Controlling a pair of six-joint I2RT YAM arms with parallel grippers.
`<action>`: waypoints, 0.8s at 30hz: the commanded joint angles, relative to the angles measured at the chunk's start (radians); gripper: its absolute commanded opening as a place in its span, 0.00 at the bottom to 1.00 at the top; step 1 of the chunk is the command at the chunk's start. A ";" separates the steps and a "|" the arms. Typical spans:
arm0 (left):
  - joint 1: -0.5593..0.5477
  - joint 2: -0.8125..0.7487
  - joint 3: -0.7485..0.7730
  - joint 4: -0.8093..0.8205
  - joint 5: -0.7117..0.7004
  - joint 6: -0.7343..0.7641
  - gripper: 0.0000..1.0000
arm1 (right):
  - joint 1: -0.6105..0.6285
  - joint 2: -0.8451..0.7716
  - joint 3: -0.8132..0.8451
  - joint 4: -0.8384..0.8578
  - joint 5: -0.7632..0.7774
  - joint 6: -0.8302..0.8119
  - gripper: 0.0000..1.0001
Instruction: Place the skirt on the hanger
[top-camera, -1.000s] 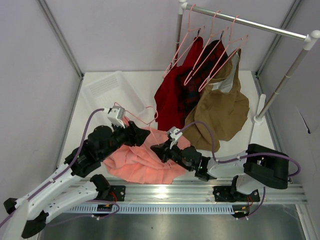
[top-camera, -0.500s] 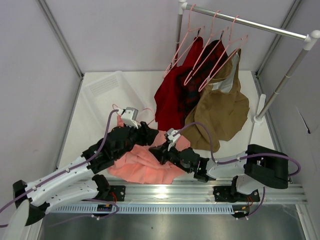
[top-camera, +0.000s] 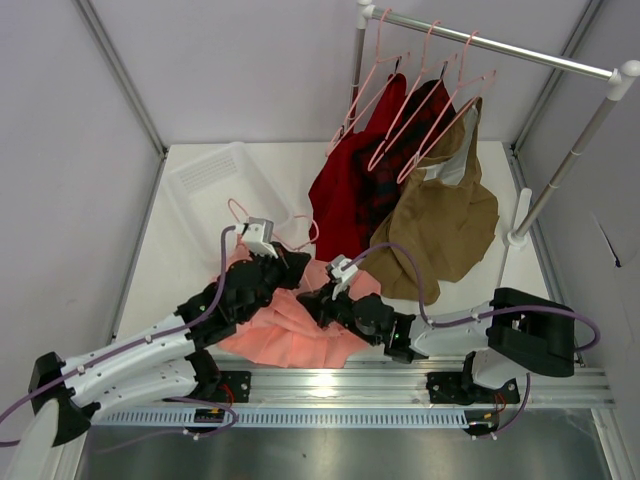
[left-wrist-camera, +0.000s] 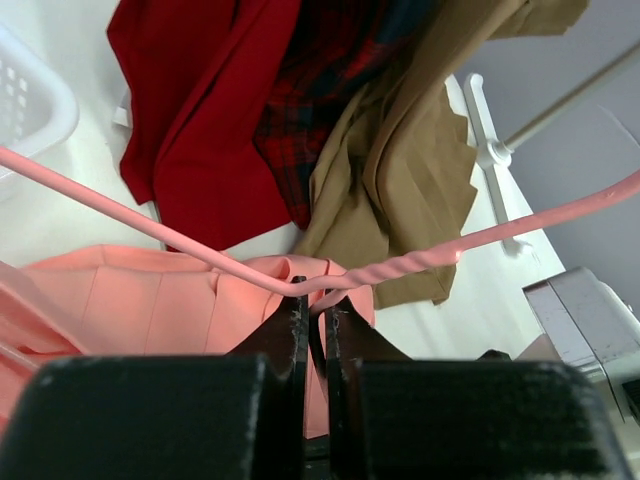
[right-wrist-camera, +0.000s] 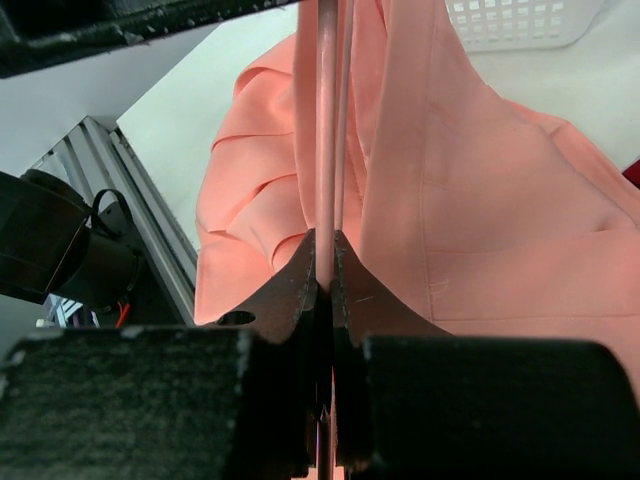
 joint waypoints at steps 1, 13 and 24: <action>-0.011 -0.030 -0.022 0.062 -0.058 0.006 0.00 | 0.008 -0.006 0.070 -0.053 0.015 0.025 0.00; -0.008 -0.105 -0.040 0.051 -0.174 0.064 0.00 | 0.010 -0.313 0.098 -0.592 0.013 0.116 0.49; 0.027 -0.239 -0.042 -0.064 -0.135 0.045 0.00 | 0.010 -0.525 0.081 -1.017 0.116 0.124 0.60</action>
